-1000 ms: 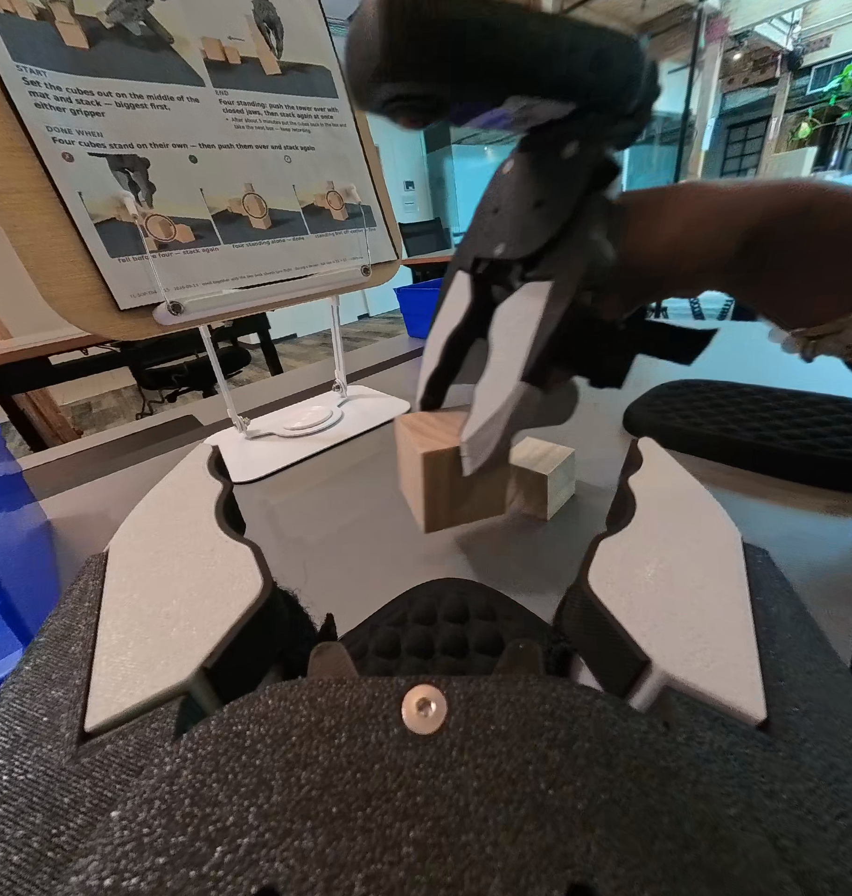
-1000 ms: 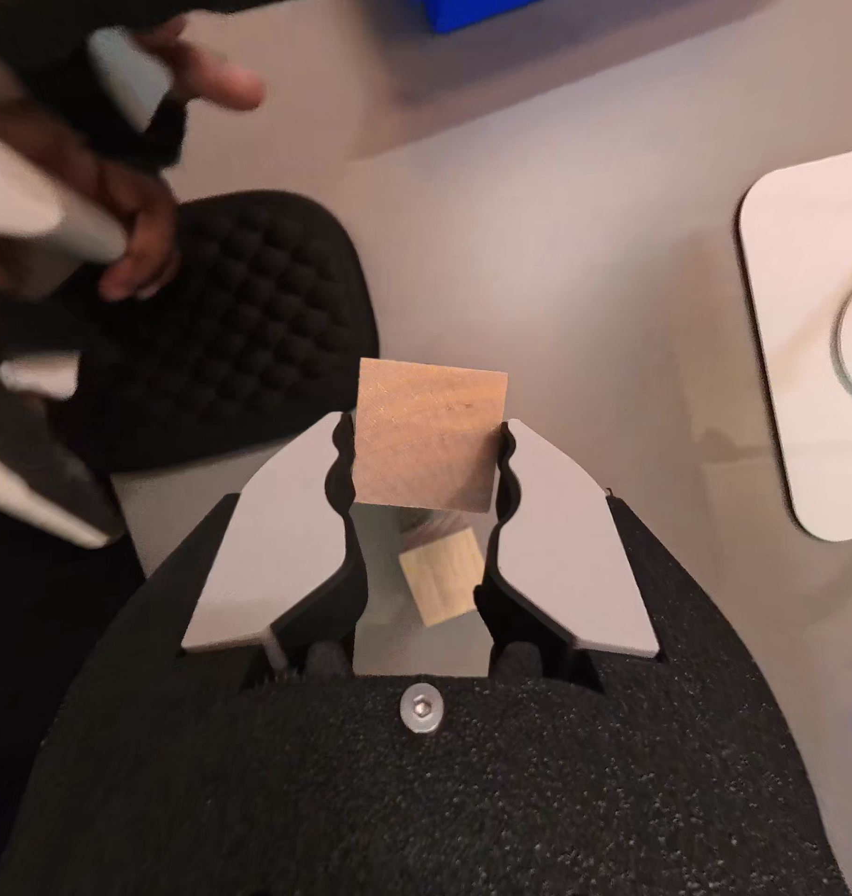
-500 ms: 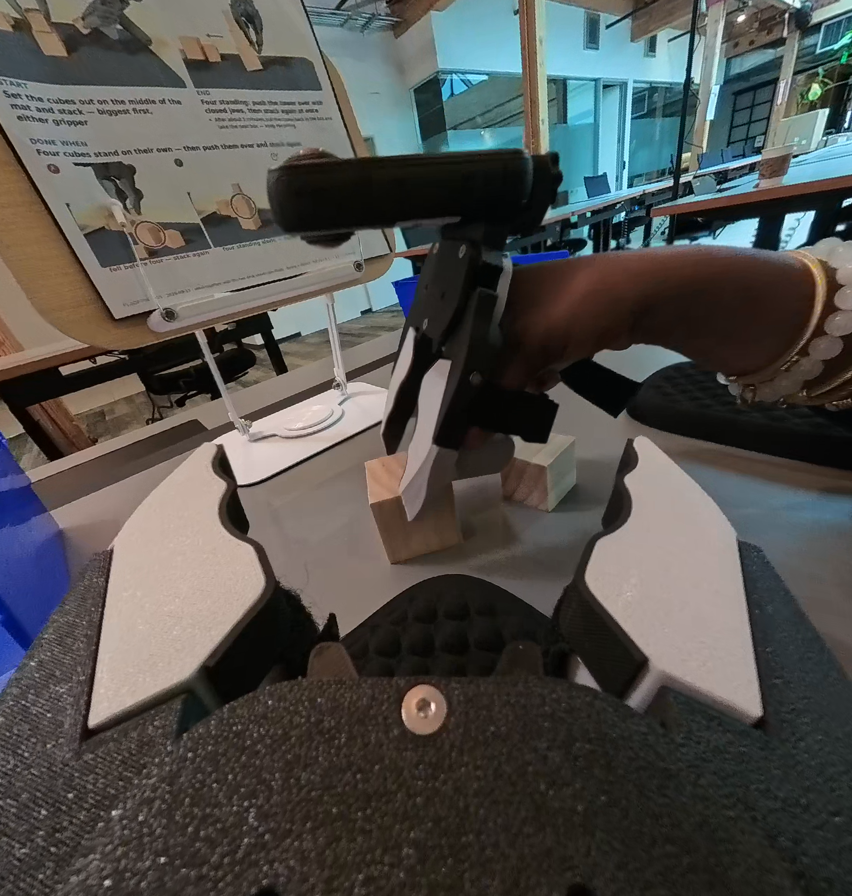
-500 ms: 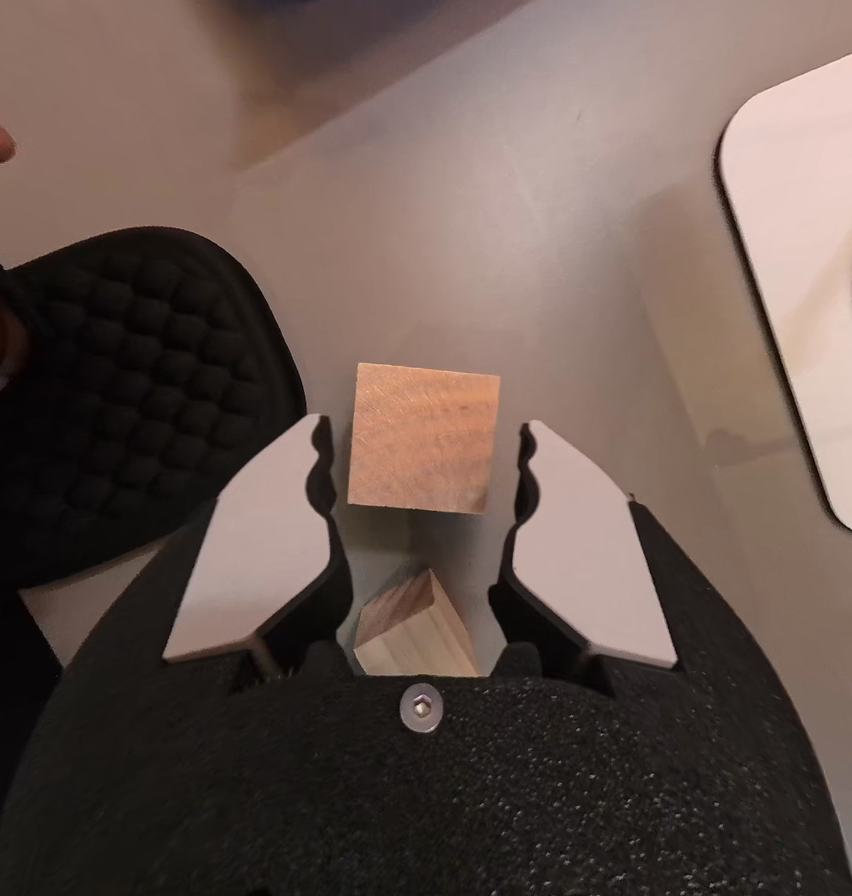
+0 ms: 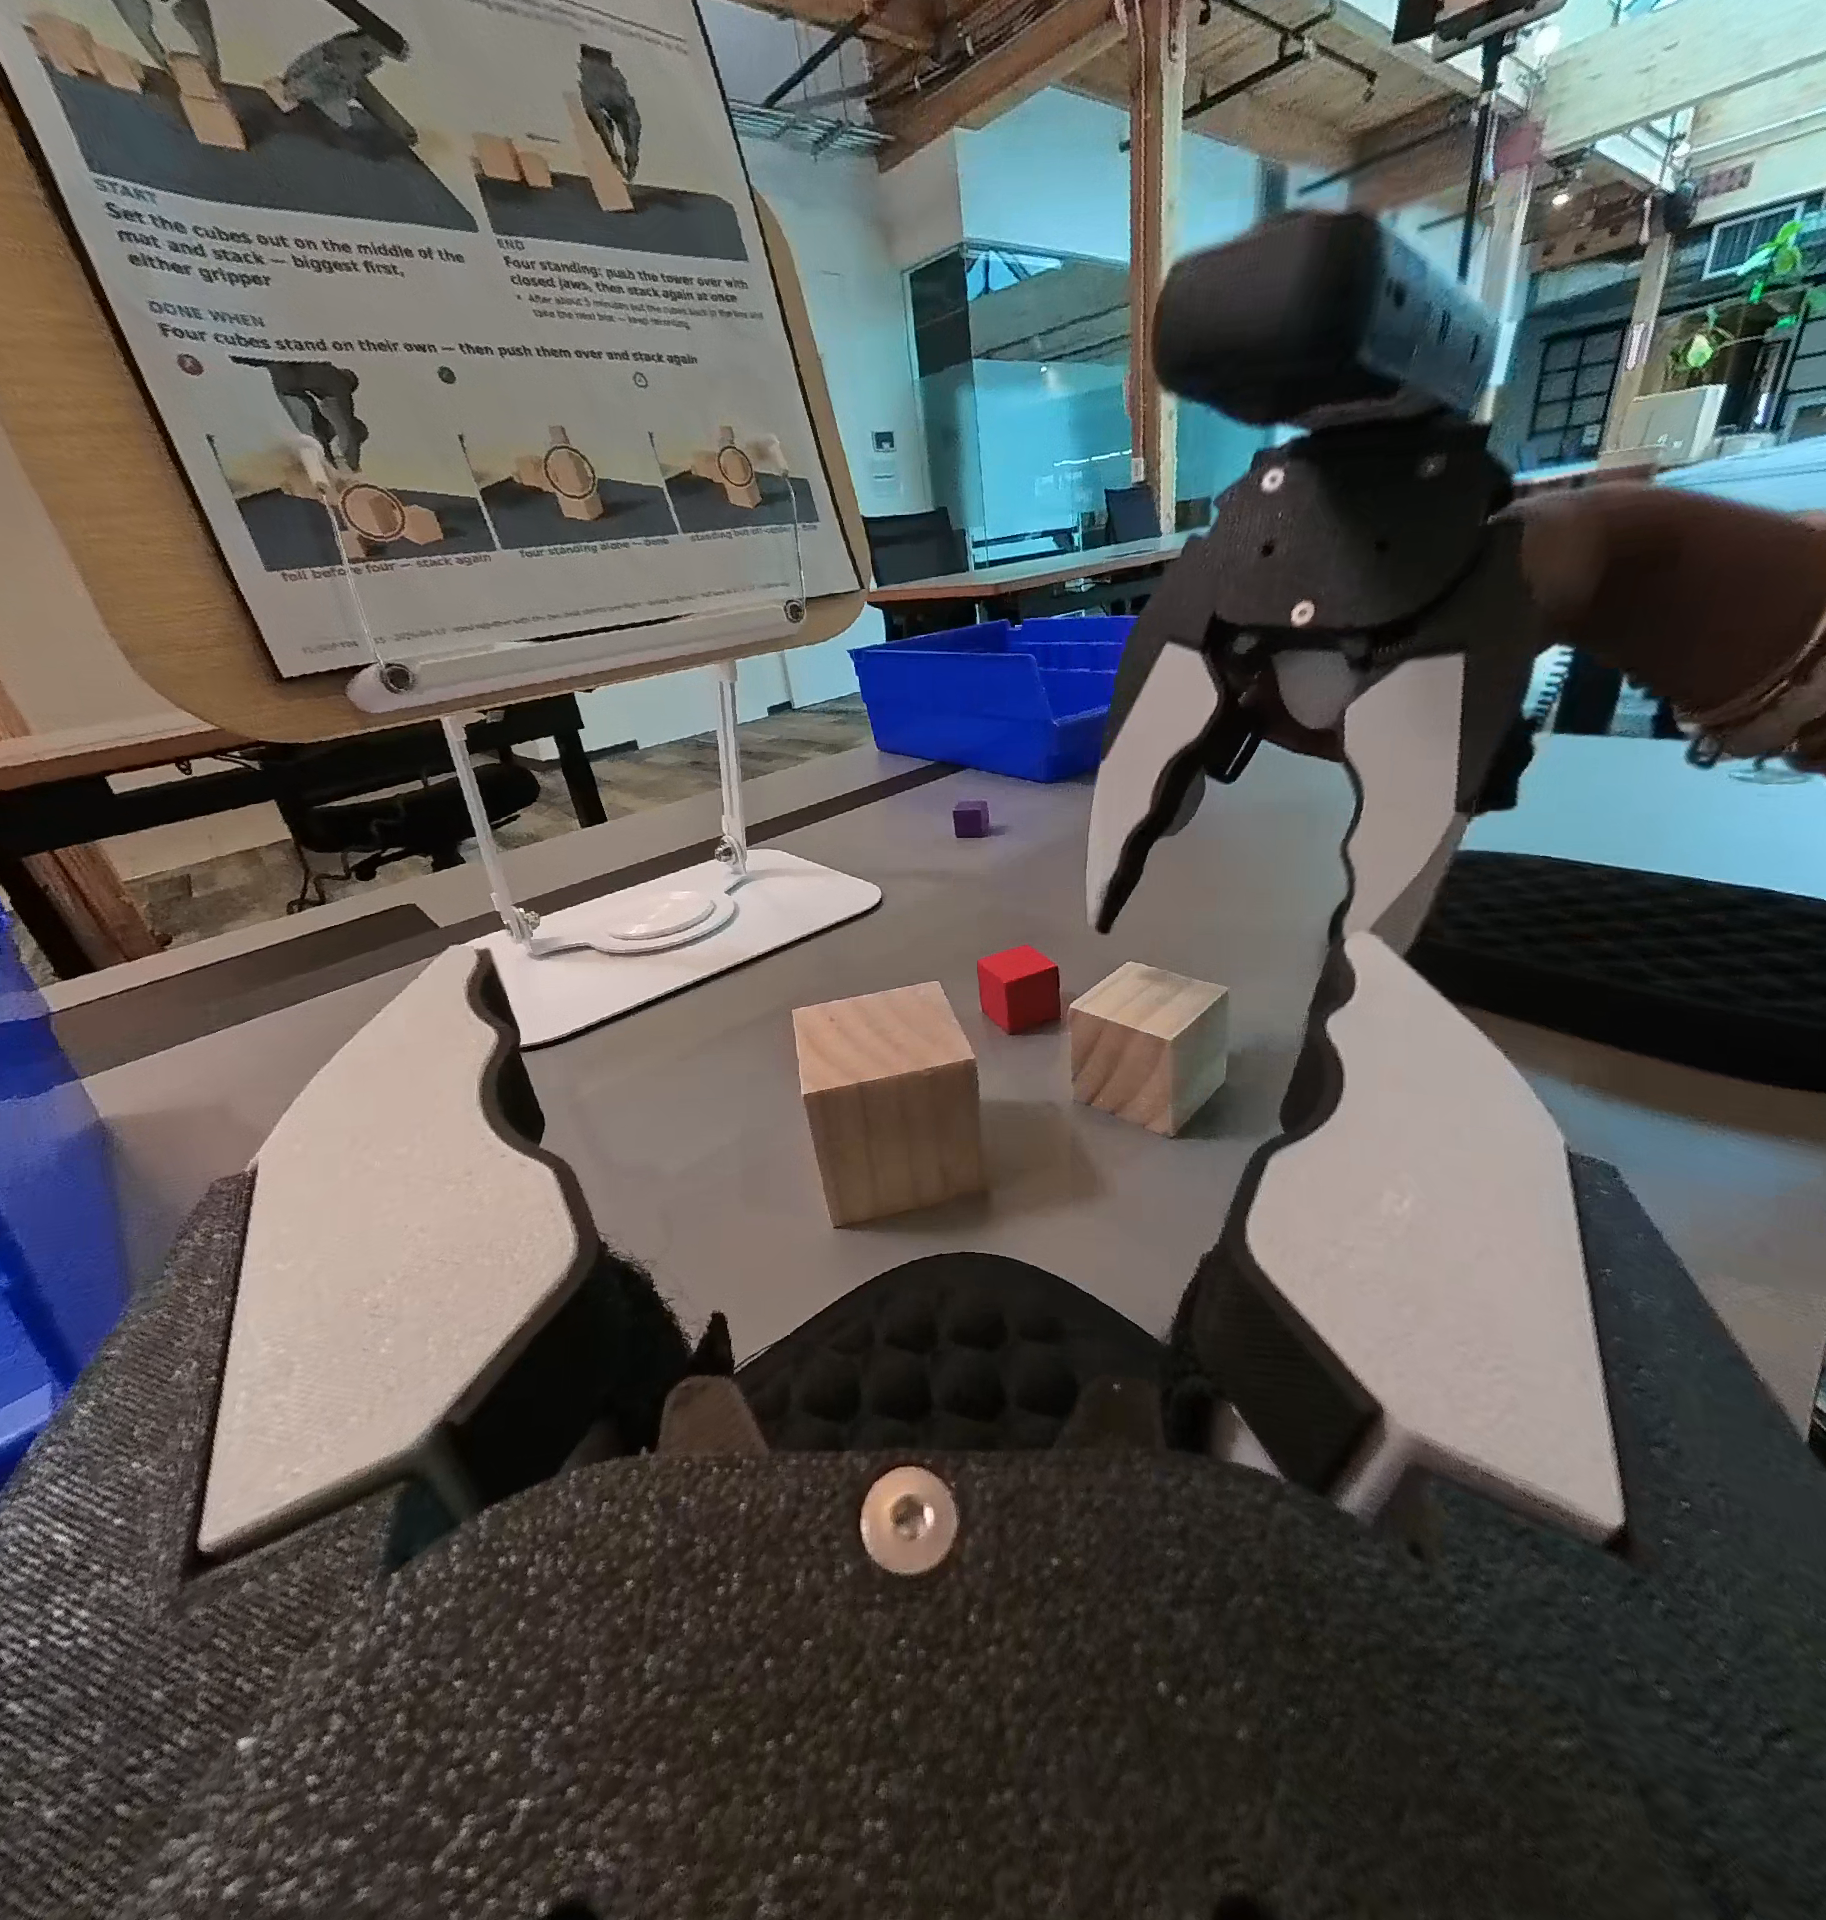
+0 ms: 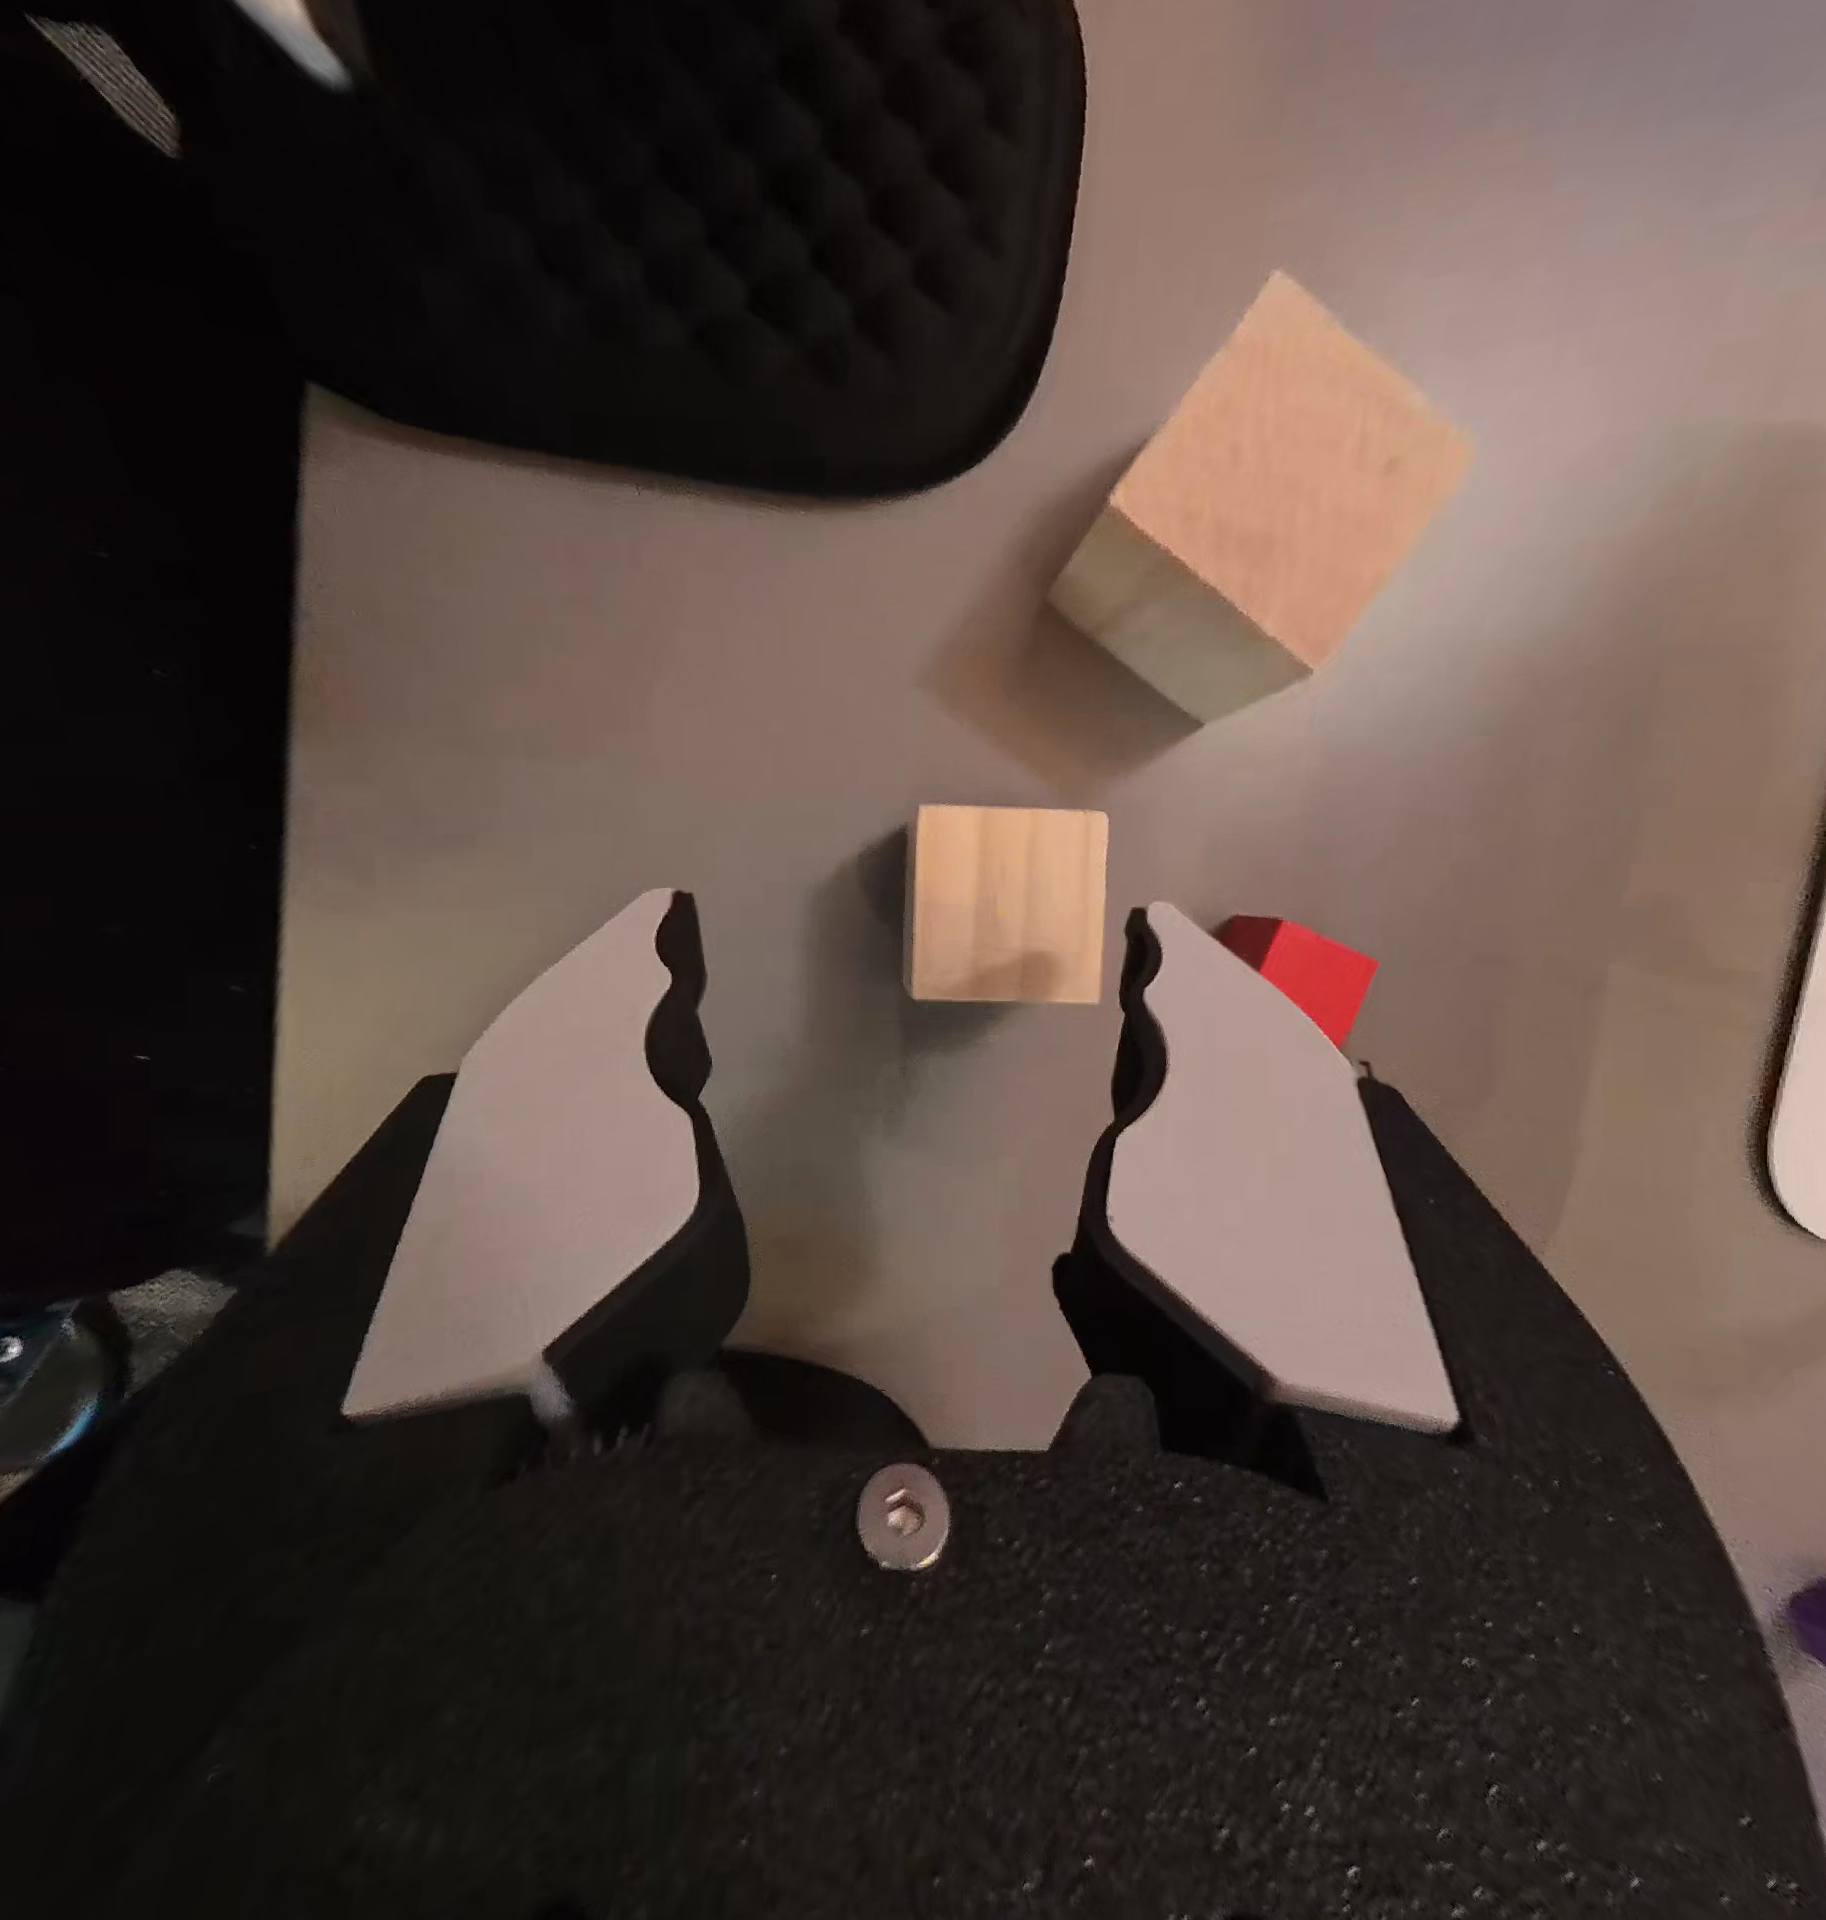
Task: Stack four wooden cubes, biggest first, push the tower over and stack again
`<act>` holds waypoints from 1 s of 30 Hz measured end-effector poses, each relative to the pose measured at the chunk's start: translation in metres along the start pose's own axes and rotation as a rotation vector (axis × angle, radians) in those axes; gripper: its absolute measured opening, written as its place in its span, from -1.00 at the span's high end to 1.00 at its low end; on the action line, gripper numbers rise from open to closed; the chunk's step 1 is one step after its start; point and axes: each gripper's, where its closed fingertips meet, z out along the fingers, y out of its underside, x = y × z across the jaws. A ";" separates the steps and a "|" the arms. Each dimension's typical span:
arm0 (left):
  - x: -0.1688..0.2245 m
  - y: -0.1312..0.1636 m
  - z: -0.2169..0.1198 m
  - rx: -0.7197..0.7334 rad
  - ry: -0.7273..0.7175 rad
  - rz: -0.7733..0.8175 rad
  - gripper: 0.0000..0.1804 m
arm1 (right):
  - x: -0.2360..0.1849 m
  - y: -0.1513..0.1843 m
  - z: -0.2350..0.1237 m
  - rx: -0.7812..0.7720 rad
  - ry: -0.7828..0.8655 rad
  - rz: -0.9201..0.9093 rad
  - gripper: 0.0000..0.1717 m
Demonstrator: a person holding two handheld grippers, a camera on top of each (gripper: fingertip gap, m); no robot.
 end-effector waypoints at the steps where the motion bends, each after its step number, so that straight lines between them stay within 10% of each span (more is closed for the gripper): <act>1: 0.000 0.000 0.000 0.003 -0.001 -0.001 -0.55 | 0.002 0.004 0.003 -0.014 0.004 -0.003 0.10; 19: -0.001 0.000 0.000 0.003 0.006 -0.015 -0.52 | 0.019 0.009 0.030 -0.039 -0.001 0.085 0.50; 30: -0.002 -0.001 -0.001 0.008 -0.002 -0.019 -0.49 | 0.054 -0.080 -0.016 0.198 0.253 0.417 0.50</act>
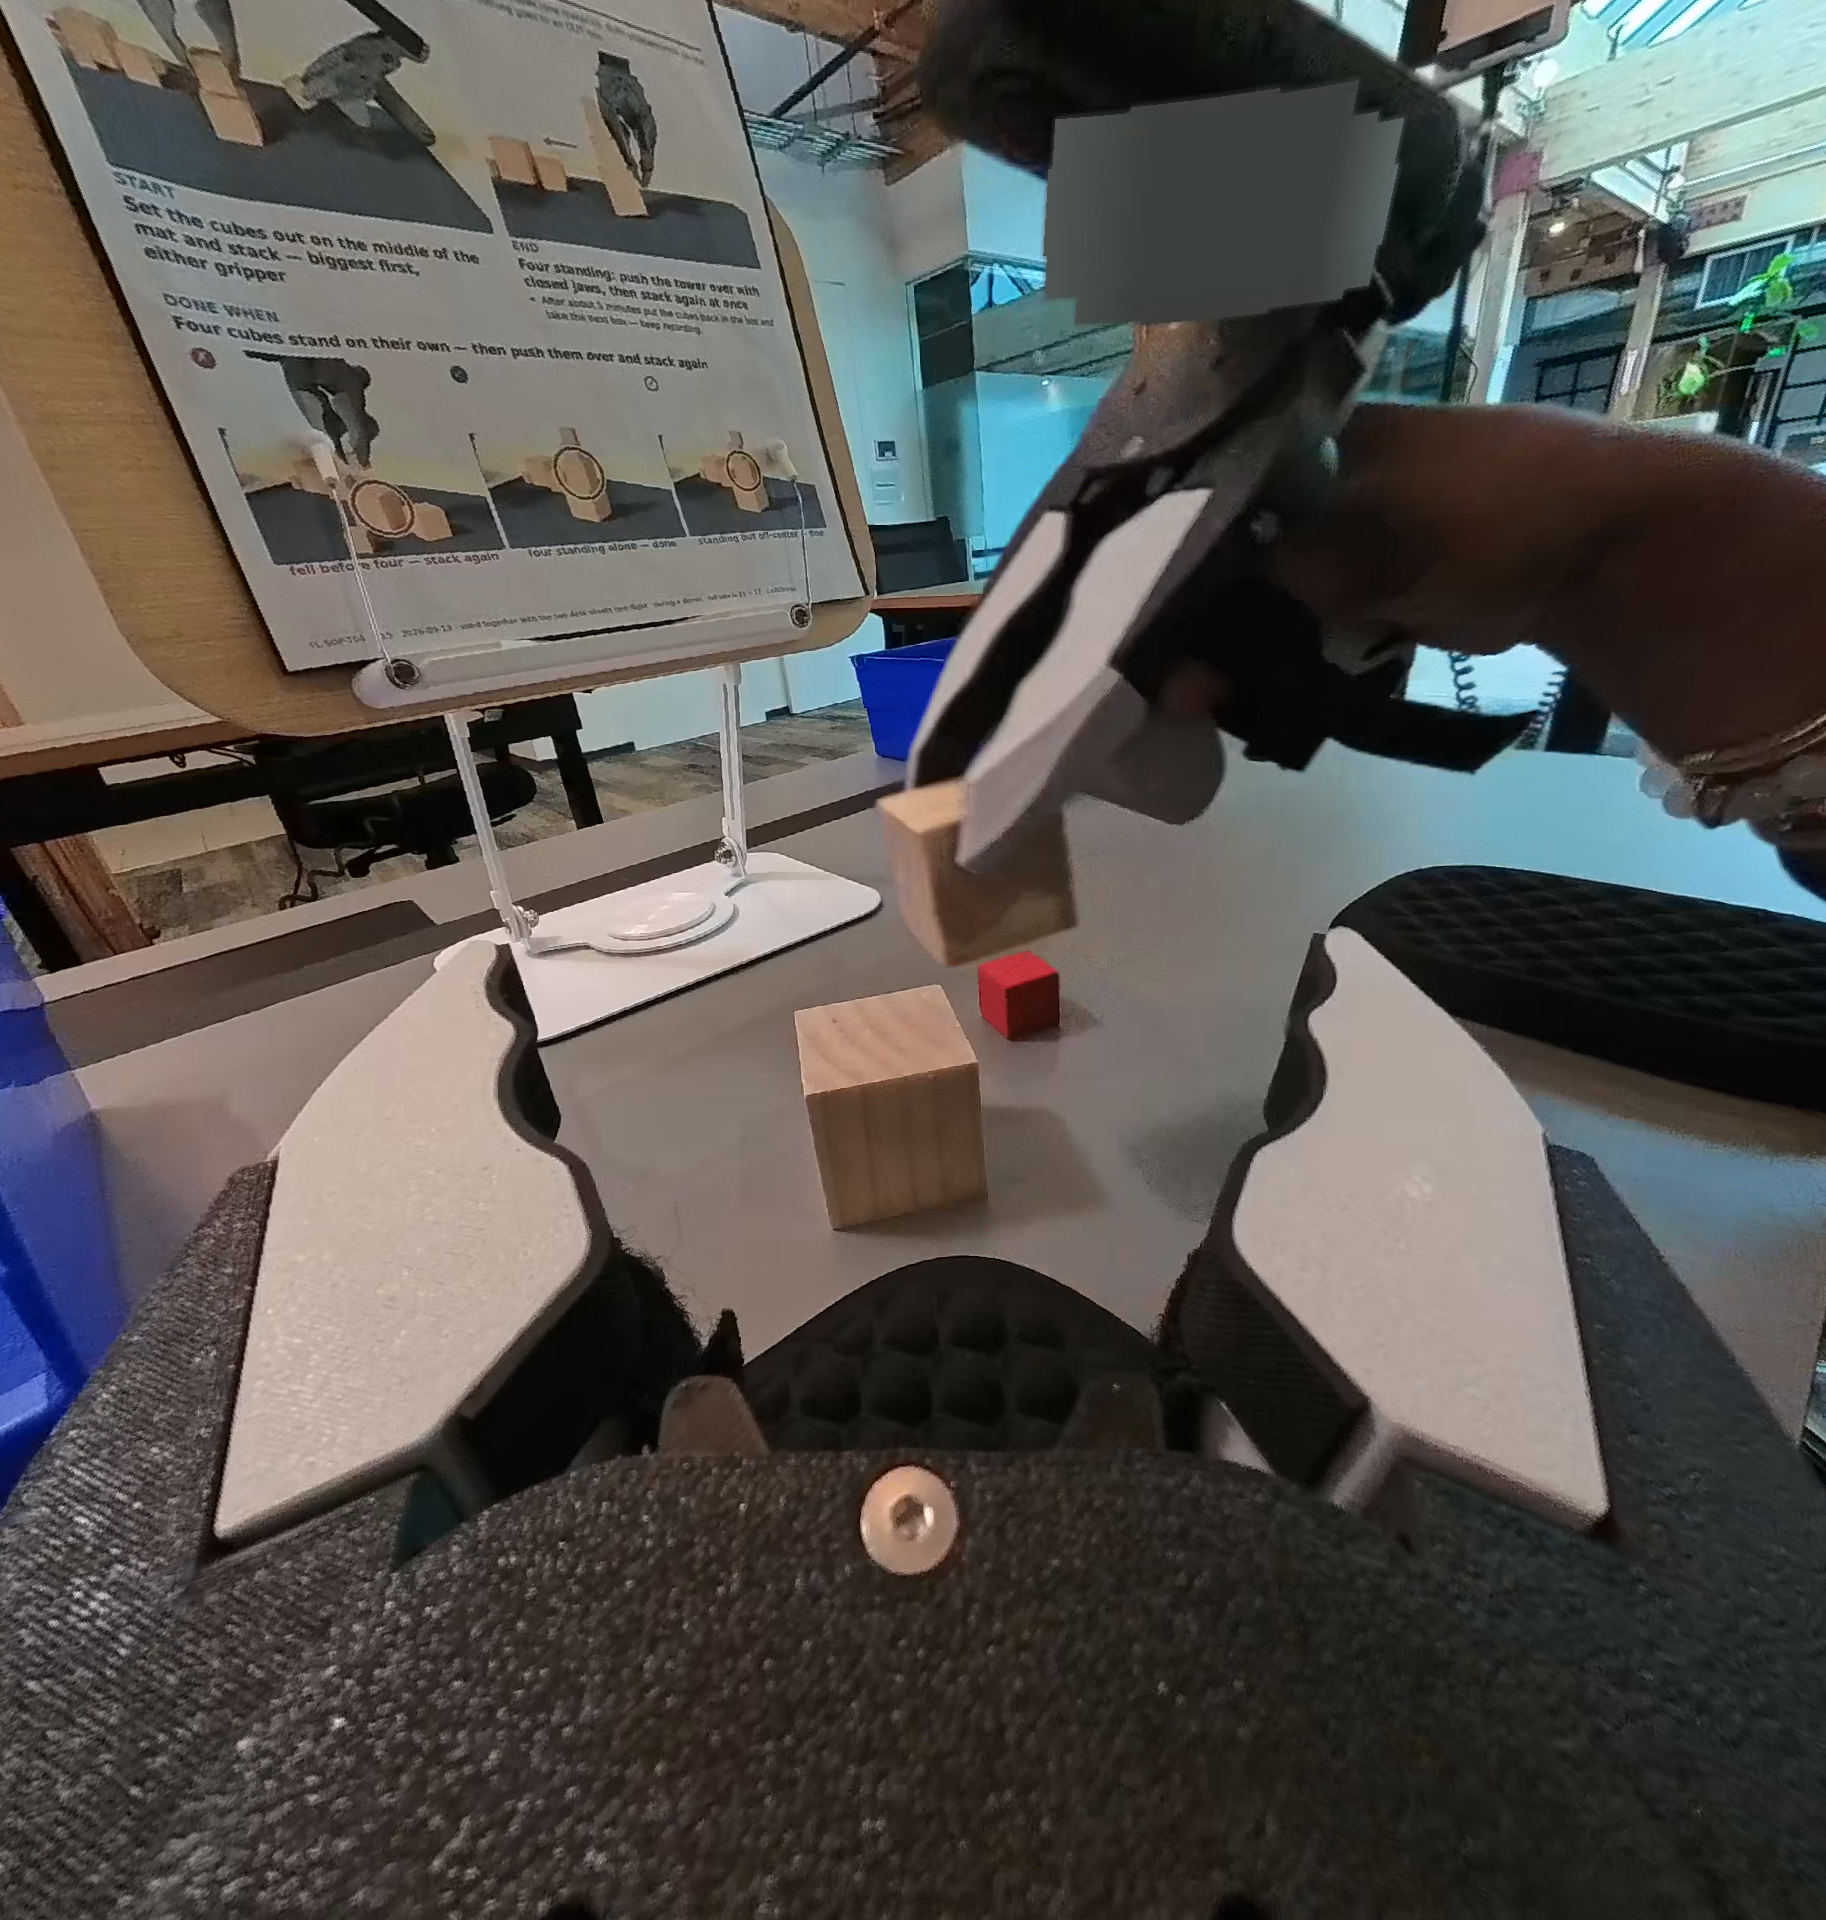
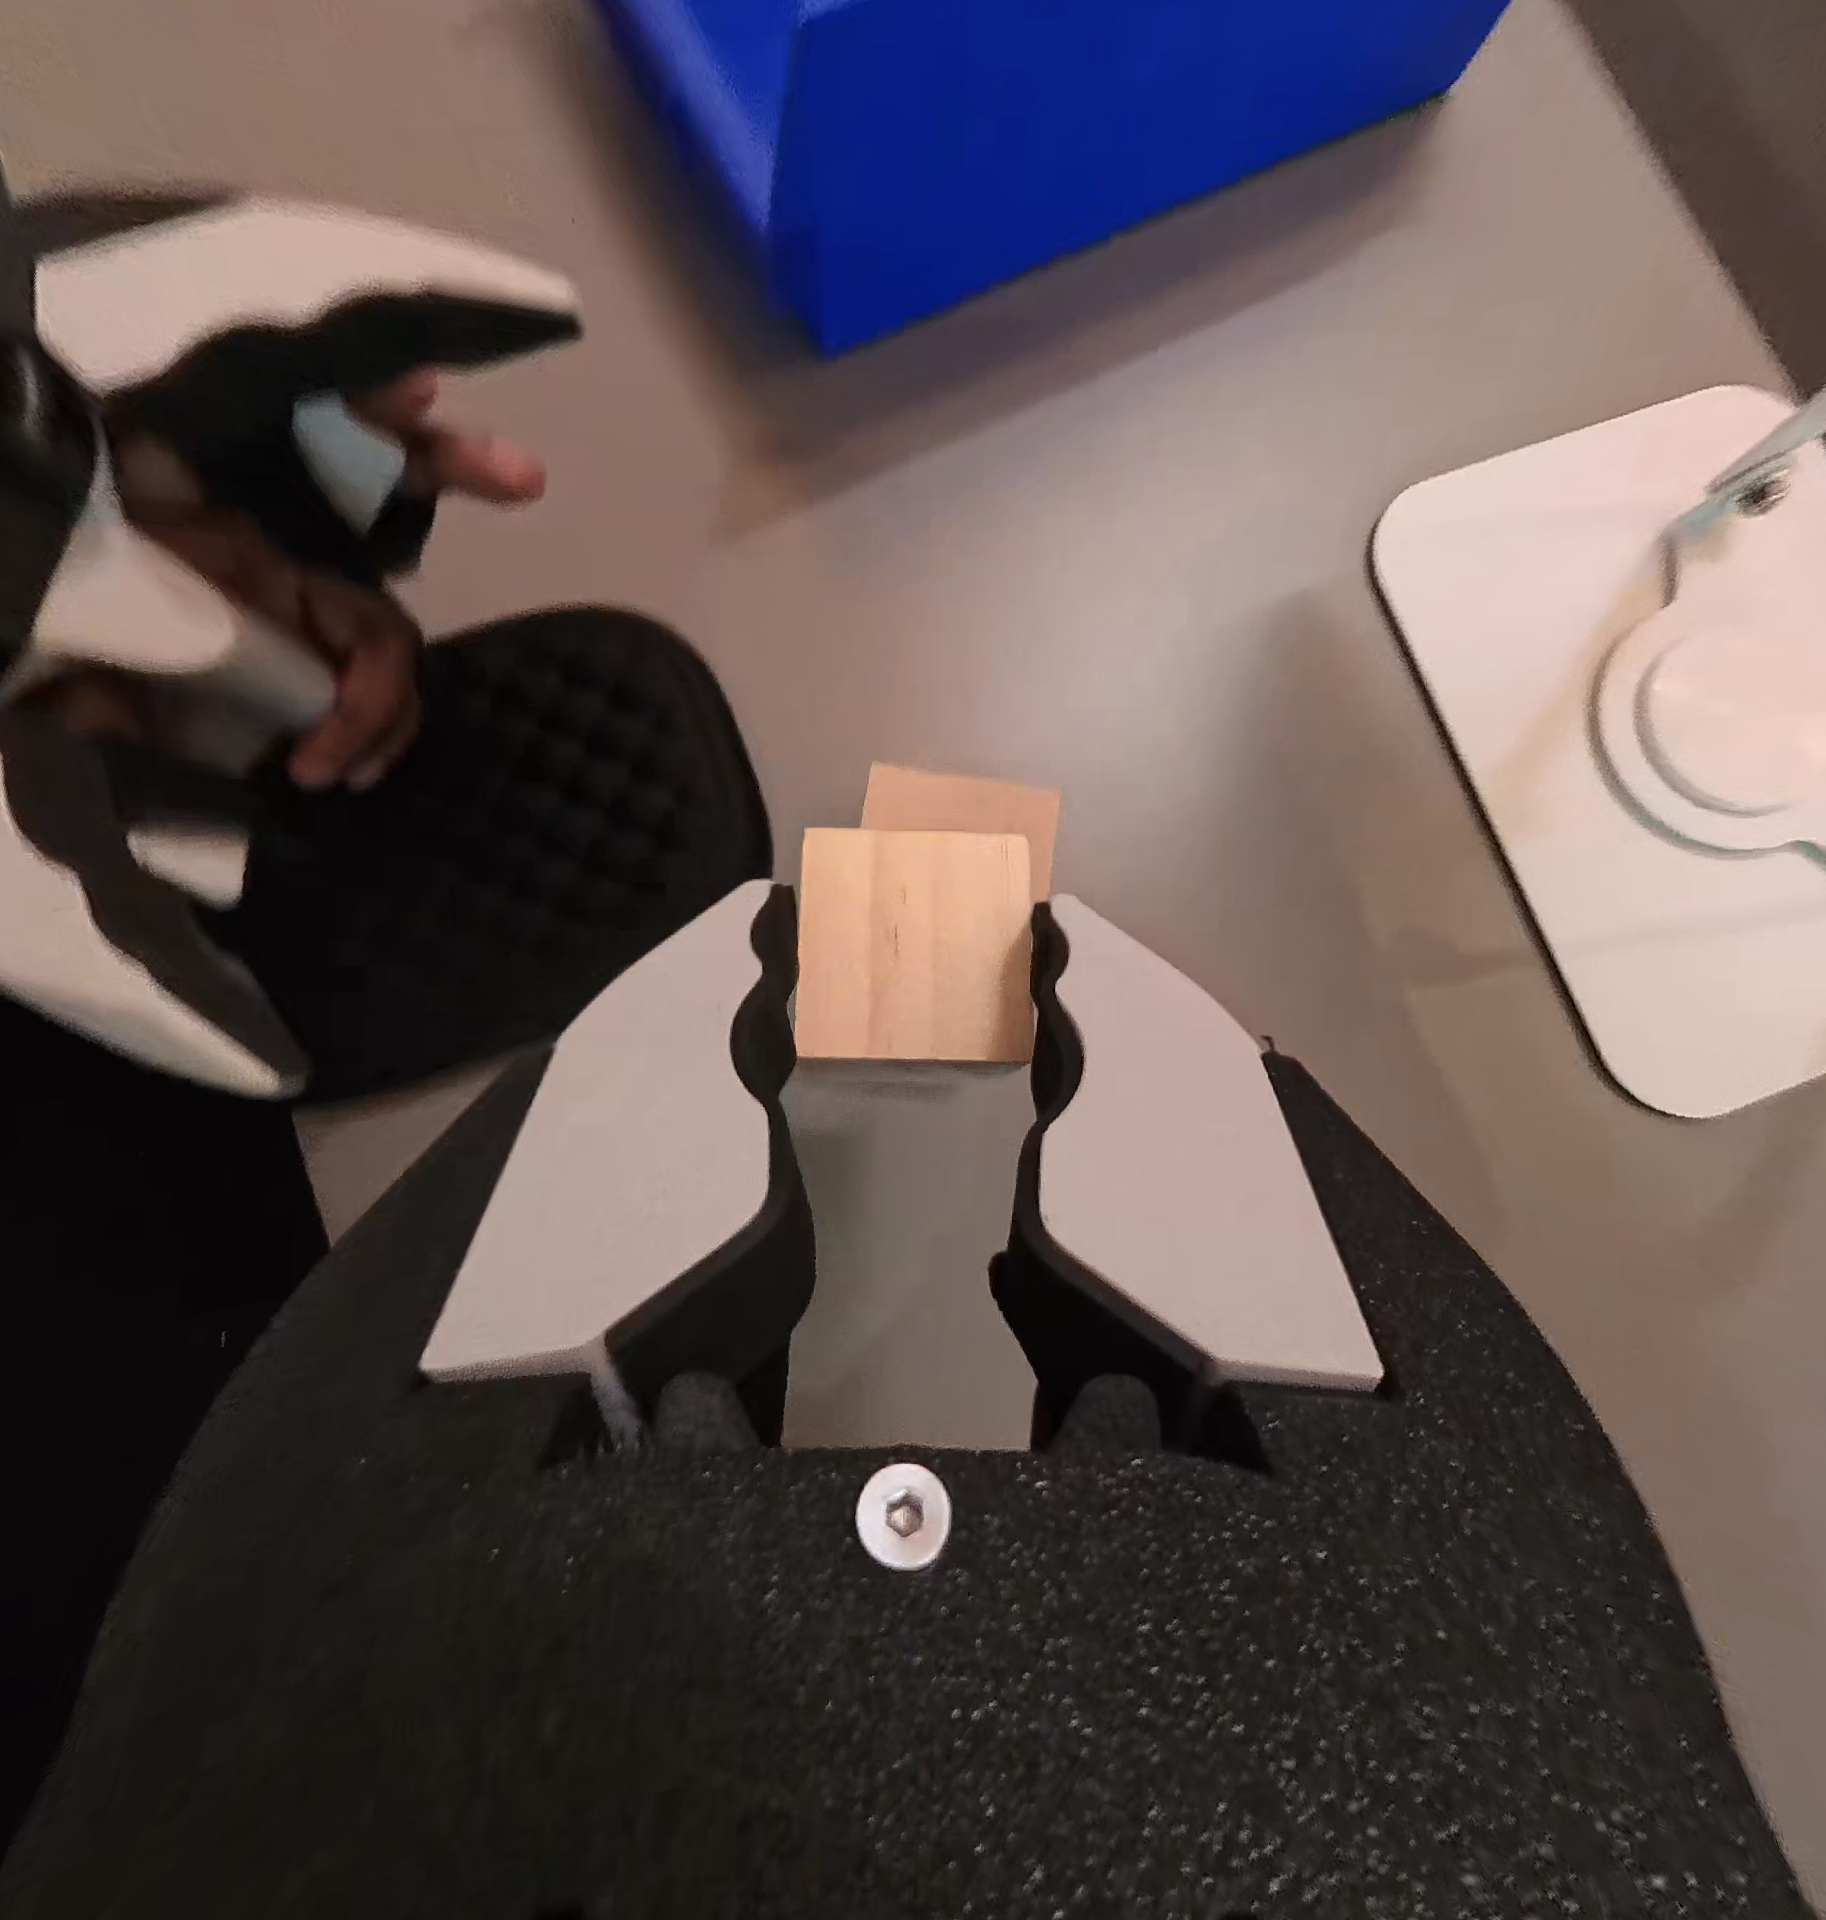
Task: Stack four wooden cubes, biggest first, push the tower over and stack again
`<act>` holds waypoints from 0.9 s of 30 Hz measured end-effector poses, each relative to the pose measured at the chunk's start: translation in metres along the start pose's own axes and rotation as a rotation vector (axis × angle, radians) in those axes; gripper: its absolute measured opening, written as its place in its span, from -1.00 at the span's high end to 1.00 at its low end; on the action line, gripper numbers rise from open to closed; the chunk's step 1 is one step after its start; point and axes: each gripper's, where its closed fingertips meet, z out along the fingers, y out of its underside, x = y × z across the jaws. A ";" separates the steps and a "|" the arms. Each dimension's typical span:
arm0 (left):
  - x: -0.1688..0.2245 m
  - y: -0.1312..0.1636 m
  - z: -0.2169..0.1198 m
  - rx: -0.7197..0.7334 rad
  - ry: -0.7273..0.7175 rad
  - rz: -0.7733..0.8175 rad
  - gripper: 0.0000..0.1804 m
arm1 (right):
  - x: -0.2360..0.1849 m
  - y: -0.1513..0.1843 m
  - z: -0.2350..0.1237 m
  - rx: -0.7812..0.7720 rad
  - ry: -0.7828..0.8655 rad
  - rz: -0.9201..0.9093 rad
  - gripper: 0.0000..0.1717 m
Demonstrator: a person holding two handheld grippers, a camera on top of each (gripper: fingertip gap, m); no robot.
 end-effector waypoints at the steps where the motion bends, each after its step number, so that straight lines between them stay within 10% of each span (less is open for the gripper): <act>1: 0.000 0.000 0.000 0.001 -0.001 -0.001 -0.49 | 0.002 -0.006 0.003 0.015 0.020 0.024 0.50; 27: 0.000 -0.001 -0.001 0.011 0.005 -0.004 -0.43 | 0.016 -0.004 0.044 0.097 0.082 0.160 0.50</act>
